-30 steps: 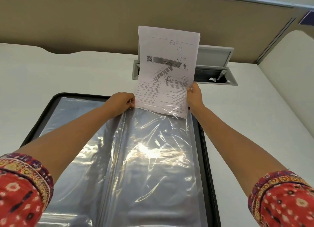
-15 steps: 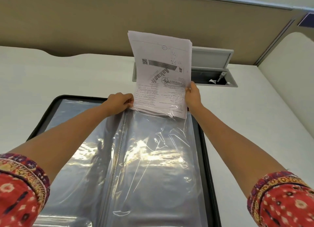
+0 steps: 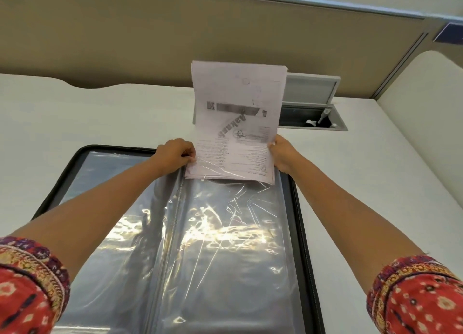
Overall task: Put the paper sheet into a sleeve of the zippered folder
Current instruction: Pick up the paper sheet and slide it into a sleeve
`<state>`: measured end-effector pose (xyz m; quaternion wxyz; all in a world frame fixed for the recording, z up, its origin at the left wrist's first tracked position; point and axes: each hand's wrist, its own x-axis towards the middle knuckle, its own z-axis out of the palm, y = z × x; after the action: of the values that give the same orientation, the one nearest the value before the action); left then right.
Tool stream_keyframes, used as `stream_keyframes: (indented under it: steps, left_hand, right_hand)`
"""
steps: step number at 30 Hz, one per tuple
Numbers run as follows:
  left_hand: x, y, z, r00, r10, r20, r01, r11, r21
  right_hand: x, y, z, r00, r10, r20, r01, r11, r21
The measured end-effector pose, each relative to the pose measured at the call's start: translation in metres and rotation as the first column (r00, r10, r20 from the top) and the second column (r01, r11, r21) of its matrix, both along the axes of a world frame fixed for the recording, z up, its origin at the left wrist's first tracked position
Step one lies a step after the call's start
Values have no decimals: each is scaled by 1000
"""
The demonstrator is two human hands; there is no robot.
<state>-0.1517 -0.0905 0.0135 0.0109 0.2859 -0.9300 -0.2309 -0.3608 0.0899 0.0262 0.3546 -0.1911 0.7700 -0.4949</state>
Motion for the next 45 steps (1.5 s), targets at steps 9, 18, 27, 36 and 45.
stream_keyframes:
  steps: [9, 18, 27, 36, 45]
  left_hand:
    - [-2, 2, -1, 998, 59, -7, -58, 991, 117]
    - [-6, 1, -5, 961, 227, -155, -188, 954, 235]
    - [-13, -4, -11, 961, 270, -57, -247, 934, 259]
    - [-14, -1, -14, 966, 250, -62, -231, 948, 219]
    - [7, 16, -20, 960, 215, -178, -187, 969, 163]
  right_hand:
    - [-5, 10, -5, 990, 134, -33, -129, 984, 126]
    - [-20, 10, 12, 941, 307, -139, -215, 865, 454]
    - [-20, -4, 2, 984, -58, -170, 106, 952, 287]
    - [-13, 16, 6, 977, 117, -180, -73, 970, 233]
    - [-5, 39, 2, 964, 207, -170, -170, 963, 209]
